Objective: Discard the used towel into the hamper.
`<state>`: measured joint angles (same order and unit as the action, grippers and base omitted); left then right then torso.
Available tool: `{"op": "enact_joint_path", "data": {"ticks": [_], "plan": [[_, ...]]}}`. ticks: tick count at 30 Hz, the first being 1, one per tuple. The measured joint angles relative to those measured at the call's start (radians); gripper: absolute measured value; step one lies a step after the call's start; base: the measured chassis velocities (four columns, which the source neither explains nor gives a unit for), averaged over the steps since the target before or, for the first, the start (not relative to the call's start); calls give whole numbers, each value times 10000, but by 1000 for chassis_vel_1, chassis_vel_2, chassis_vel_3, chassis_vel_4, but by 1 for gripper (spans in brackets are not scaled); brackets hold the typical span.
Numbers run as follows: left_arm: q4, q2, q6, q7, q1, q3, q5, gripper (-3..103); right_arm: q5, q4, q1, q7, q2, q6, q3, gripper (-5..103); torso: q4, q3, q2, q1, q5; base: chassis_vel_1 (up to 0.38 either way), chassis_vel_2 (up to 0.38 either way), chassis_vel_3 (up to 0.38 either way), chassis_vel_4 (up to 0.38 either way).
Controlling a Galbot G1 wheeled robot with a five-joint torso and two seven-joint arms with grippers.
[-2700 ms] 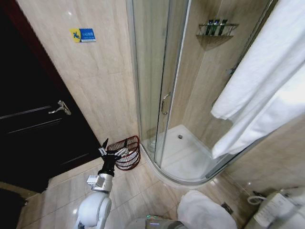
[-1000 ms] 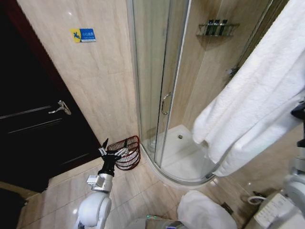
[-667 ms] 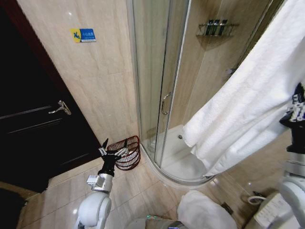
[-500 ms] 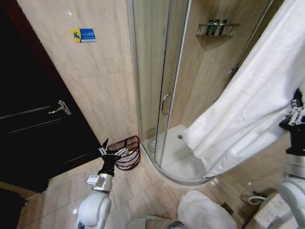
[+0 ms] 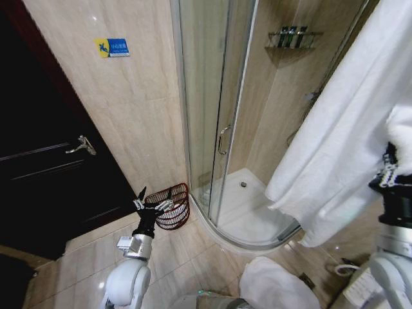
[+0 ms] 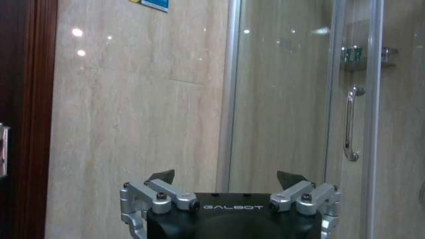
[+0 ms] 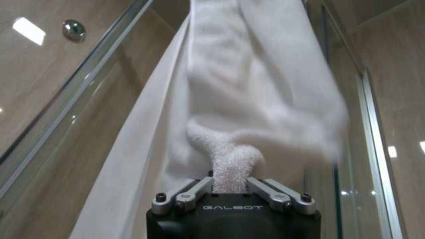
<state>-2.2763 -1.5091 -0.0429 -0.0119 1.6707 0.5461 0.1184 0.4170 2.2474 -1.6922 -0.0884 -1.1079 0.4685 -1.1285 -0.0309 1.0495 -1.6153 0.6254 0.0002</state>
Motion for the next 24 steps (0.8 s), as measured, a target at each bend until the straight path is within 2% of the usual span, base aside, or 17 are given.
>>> {"op": "enact_joint_path", "data": {"ticks": [6, 18, 20, 24], "plan": [[0, 0, 0, 0, 0, 0, 0, 100, -203, 34, -134, 294, -228, 614, -17, 5, 0, 0, 0, 0, -1, 0, 0, 0, 0], [0, 0, 0, 0, 0, -1, 0, 100, -364, 317, -268, 336, -342, 670, -120, 5, -1, 0, 0, 0, -4, 0, 0, 0, 0], [0, 2, 0, 0, 0, 1, 0, 100, -395, 157, -316, 365, -347, 633, -81, 5, -2, 1, 1, 2, 9, 0, 0, 0, 0], [0, 0, 0, 0, 0, 0, 0, 100, -393, 55, -354, 362, -435, 683, -23, 5, 2, -1, 0, 1, -4, 0, 0, 0, 0]]}}
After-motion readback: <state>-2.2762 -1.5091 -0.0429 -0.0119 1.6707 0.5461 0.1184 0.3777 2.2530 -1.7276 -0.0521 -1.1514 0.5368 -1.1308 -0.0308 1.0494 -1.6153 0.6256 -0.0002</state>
